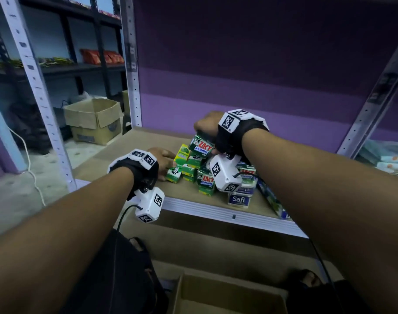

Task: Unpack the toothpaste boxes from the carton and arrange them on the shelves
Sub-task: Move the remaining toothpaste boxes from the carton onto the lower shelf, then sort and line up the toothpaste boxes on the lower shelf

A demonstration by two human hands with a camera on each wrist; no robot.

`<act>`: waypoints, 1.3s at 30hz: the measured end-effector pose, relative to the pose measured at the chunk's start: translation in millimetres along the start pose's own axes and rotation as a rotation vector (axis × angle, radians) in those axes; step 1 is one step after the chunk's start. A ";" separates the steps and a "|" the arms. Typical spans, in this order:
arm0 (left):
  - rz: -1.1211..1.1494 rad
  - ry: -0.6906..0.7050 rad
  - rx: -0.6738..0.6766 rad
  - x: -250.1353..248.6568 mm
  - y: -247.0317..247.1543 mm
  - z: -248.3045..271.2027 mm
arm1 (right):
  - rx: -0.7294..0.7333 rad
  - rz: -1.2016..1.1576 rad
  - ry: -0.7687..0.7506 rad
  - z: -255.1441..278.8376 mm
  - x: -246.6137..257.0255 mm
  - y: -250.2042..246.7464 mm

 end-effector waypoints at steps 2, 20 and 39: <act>-0.029 0.007 0.001 -4.1 4.8 -3.2 | 0.008 0.089 0.022 -5.1 1.1 1.9; -0.177 -0.021 -0.106 -3.6 -20.1 -12.2 | 0.015 0.353 -0.020 -4.7 -3.4 5.5; -0.232 0.404 -0.181 -182.4 6.1 24.3 | -0.146 0.089 0.078 43.3 -86.9 -102.4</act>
Point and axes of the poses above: each hand's wrist, its own z-axis away from the middle knuckle, its own y-axis out of the palm, x = y × z, the point moved 6 cm from there along -z, towards the middle knuckle, and after that the axes turned 14 degrees about -z, right-handed, at the moved point
